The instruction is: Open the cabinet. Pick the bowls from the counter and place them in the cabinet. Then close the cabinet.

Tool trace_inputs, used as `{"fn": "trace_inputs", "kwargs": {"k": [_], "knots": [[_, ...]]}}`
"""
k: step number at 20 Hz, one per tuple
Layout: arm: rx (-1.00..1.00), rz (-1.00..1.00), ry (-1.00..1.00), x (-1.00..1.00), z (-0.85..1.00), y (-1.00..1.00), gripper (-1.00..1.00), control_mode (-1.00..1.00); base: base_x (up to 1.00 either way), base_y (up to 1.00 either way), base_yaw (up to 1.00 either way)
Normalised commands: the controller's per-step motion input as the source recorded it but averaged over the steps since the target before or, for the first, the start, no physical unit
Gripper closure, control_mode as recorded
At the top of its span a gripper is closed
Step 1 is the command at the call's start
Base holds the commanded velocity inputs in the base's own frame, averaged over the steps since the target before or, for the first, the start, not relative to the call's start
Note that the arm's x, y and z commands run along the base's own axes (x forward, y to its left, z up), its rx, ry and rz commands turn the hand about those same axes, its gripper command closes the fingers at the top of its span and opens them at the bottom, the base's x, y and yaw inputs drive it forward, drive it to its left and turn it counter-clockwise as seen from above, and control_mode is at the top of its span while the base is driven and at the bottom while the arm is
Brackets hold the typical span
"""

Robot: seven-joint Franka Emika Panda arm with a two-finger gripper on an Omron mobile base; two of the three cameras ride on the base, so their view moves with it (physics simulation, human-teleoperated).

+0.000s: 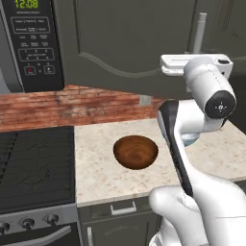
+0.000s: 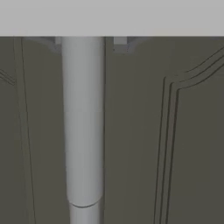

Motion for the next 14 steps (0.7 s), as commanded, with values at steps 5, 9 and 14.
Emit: {"fn": "trace_inputs", "kwargs": {"k": [5,9,14], "knots": [[0.00,-0.20,0.19,-0.60,-0.06,0.63,-1.00,-1.00,0.00,0.00,0.00],[0.00,0.00,0.02,-0.09,-0.04,0.02,-1.00,-1.00,0.00,0.00,0.00],[0.07,-0.04,0.00,-0.98,-0.48,-0.29,-1.00,-1.00,0.00,0.00,0.00]]}}
